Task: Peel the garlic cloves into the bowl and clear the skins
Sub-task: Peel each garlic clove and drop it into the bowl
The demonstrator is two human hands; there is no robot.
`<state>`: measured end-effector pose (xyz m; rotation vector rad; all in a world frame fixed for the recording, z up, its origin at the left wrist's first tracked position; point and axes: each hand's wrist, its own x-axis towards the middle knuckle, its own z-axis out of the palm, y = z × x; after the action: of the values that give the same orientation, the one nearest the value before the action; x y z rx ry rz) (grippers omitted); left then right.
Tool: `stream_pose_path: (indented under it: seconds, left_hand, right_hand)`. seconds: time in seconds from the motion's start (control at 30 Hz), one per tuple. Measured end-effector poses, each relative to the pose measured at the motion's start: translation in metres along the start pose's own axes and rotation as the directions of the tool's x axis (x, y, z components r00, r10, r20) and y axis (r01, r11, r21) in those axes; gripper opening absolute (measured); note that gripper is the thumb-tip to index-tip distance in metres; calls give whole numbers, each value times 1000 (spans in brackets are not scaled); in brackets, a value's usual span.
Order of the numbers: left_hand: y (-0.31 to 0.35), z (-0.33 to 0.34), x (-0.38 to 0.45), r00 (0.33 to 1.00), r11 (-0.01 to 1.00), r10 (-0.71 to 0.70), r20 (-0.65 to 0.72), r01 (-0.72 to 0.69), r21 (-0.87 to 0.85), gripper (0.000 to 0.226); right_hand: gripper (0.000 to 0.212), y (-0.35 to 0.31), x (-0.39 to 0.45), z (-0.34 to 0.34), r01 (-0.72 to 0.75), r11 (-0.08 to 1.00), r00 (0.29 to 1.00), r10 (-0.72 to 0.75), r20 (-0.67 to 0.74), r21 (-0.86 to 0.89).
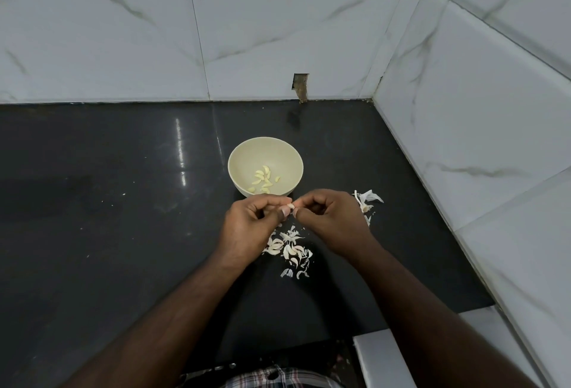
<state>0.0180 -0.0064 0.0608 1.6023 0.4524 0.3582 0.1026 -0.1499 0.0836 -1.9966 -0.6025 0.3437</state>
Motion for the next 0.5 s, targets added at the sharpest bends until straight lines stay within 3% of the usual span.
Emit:
stream_pose_path:
  seconds: [0.23,0.37,0.5]
  left_hand:
    - [-4,0,0,1000,997,16,-19,-15,75,21]
    - [-3,-1,-3,996,977,89,-16,-84,198,22]
    - [-3,-3,-5,992,973,113,54,-122,198,24]
  right_hand:
    - [4,-4,-2,6,98,965,990,-119,-72,-244]
    - [11,0,-1,8,110,962,987,-137,-89,-251]
    - [14,3,0,6,130,959,987,-150,-59,-252]
